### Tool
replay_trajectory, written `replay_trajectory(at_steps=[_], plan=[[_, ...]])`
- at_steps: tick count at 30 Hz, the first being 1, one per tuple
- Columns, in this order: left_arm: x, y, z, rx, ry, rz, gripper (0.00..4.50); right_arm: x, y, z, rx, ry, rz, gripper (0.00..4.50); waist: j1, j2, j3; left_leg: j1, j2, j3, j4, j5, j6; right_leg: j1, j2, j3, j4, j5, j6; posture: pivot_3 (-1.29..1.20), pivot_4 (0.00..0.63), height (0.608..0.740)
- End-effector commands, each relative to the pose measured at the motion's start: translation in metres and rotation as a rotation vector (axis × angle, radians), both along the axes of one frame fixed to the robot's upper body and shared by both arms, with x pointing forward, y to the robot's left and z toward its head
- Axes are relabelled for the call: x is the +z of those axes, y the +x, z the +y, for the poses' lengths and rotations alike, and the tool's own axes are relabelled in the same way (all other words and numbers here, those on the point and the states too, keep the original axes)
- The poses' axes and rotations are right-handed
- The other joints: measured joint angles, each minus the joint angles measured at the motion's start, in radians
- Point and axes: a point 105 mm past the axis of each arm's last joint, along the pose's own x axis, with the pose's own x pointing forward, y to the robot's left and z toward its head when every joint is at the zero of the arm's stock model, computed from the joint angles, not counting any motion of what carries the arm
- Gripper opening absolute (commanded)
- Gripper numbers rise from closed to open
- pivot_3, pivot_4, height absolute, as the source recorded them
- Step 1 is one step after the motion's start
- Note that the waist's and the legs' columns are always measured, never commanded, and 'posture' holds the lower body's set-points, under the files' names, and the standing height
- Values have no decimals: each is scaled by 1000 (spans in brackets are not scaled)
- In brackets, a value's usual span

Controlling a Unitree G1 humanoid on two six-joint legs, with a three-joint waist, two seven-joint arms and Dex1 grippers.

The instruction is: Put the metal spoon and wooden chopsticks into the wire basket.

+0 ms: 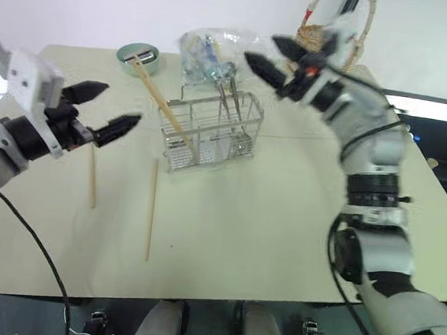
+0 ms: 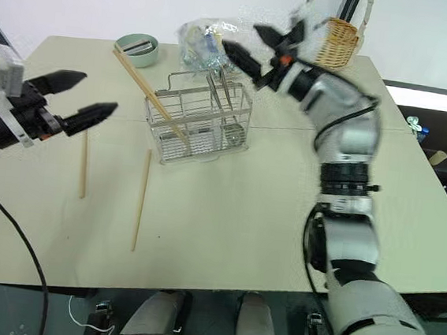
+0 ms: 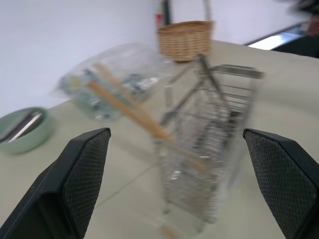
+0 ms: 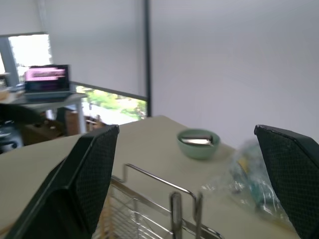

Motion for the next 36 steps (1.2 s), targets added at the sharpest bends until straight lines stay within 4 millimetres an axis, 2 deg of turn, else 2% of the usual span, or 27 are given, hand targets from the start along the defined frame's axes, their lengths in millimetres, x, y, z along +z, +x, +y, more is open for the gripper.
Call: replay_trajectory(at_steps=[1,3,5,7,11,13,17,22,29,36], plan=[[19,10,36,216,-78,-54,4500,6,-46,-6,185,-101,-43,4466,-3,-2,-1,0,0,0,0,0,0,2,0,0,0,0,0,0,150,681],[11,26,65,407,-133,19,4500,-13,-69,-17,245,-232,-11,4466,-3,-2,-1,1,0,1,0,0,0,3,0,0,0,0,1,0,150,681],[0,38,80,524,-188,101,4500,-31,-81,-26,254,-309,52,4466,-3,-2,-1,2,1,1,1,0,1,4,0,0,0,0,3,0,150,681],[-18,51,86,594,-222,216,4500,-44,-87,-31,245,-319,125,4466,-4,-2,-1,2,1,2,2,0,1,4,0,0,0,1,4,0,150,681],[-53,74,99,748,-141,390,4500,-64,-101,-34,233,-358,192,4466,0,-4,-2,2,1,2,3,0,0,4,0,0,0,2,5,0,150,681],[-67,84,96,760,-103,456,4500,-69,-108,-34,234,-353,215,4466,0,-5,-3,2,0,2,3,0,0,4,0,0,0,2,5,0,150,681],[-94,100,90,781,-149,610,4500,-73,-116,-33,220,-331,240,4466,5,-7,-3,-1,-1,2,2,0,0,2,-3,0,0,3,6,0,150,681],[-117,114,74,723,-151,706,4500,-77,-127,-28,210,-289,273,4466,11,-8,-4,-1,-1,3,2,0,0,1,-5,0,-1,3,7,0,150,681],[-133,118,73,751,-130,767,4500,-87,-139,-30,159,-267,314,4466,23,-10,-3,-1,-1,3,2,0,0,1,-5,0,-1,3,8,0,150,681],[-148,121,61,755,-104,804,4500,-102,-135,-44,59,-237,369,4466,25,-12,-4,-1,-1,4,3,0,0,2,-5,0,-1,4,9,0,150,681]])
